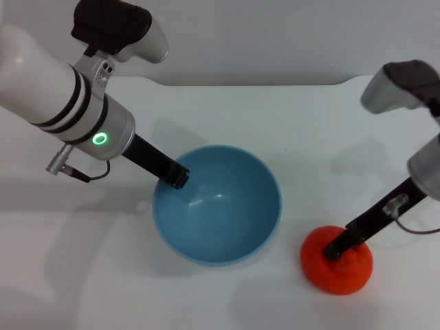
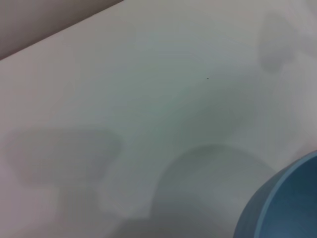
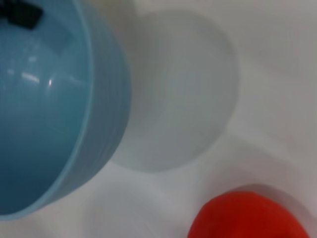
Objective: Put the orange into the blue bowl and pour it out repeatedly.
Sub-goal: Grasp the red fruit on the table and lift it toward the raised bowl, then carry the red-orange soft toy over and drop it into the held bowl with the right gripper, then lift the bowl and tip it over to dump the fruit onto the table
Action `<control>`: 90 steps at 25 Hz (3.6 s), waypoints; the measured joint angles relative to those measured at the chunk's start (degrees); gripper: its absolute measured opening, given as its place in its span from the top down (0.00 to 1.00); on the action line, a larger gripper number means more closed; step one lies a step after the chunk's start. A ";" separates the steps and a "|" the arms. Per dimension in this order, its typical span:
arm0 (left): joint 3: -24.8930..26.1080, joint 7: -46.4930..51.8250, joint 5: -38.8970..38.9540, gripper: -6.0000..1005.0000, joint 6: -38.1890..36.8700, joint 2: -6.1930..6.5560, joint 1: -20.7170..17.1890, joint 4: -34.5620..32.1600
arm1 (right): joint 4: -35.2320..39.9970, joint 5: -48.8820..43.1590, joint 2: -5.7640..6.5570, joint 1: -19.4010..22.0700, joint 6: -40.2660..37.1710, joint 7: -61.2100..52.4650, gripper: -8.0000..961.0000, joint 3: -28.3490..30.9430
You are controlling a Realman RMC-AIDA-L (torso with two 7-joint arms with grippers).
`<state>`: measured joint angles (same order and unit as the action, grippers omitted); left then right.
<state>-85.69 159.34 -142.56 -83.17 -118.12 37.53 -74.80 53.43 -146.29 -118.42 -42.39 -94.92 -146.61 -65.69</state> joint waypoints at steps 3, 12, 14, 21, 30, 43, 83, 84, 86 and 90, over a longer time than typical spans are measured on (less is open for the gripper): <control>0.00 -0.08 0.08 1.00 0.15 -0.01 0.00 0.00 | -0.82 0.09 -0.20 -0.21 1.71 0.03 0.47 -2.72; -0.01 -0.09 0.19 1.00 0.21 -0.01 -0.07 0.00 | 1.50 0.13 -0.23 1.59 2.43 1.56 0.62 -3.97; -0.10 -0.09 0.19 1.00 0.11 -0.01 -0.04 0.00 | 3.25 0.18 -0.24 2.64 2.27 1.99 0.69 -3.70; -0.47 -0.09 0.19 1.00 -0.09 -0.09 0.07 0.42 | 9.42 0.34 -0.19 5.13 -0.23 3.32 0.87 1.73; -0.73 0.08 0.13 1.00 -0.12 -0.22 0.59 2.03 | 21.61 8.72 0.04 4.68 -7.51 7.53 0.96 8.80; -3.68 0.43 0.66 1.00 2.09 -0.62 2.52 4.65 | 28.24 21.35 -0.22 0.33 -6.39 8.65 0.91 -2.29; -22.64 -27.65 -2.07 1.00 53.50 0.22 -31.24 -23.55 | 19.67 0.46 -0.03 12.92 -6.83 2.68 0.48 25.14; -25.23 -28.94 -3.50 1.00 59.15 0.19 -33.43 -23.48 | 19.07 0.45 -0.03 13.25 -6.56 2.90 0.48 25.38; -29.29 -31.40 -6.54 1.00 68.00 0.19 -36.08 -22.65 | 17.95 0.40 0.04 13.95 -6.15 3.32 0.48 25.77; -37.07 -37.25 -14.65 1.00 84.78 0.07 -38.58 -17.70 | 17.23 0.33 0.17 14.99 -5.65 3.50 0.48 26.53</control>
<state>-122.75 122.10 -157.21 1.62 -118.04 -1.04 -92.50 70.67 -145.96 -118.25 -27.40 -100.56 -143.11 -39.16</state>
